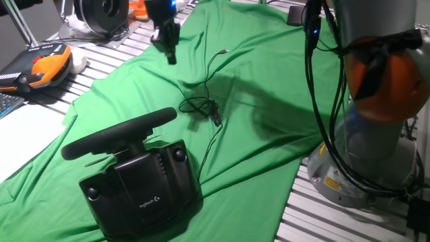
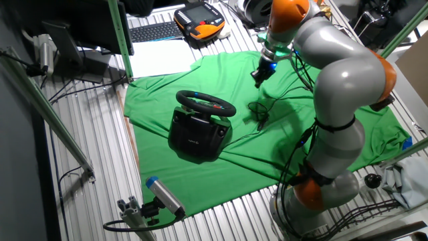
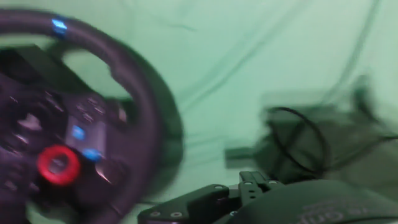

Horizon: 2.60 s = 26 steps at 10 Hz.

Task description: Rotate the steering wheel 90 degrees counterclockwise

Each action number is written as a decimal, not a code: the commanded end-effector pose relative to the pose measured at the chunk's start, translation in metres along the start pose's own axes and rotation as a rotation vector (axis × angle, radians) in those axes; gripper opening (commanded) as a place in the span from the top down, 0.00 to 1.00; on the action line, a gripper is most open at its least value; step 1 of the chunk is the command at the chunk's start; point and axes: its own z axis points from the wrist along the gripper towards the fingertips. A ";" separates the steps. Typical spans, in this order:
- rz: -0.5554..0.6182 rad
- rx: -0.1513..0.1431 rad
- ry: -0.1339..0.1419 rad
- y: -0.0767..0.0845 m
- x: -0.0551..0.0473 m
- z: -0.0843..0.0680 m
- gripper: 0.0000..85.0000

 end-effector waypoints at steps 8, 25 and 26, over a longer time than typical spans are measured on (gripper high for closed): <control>0.138 -0.042 0.017 0.157 -0.018 -0.012 1.00; 0.257 0.077 0.306 0.197 -0.008 0.014 1.00; 0.300 0.087 0.318 0.197 -0.008 0.014 1.00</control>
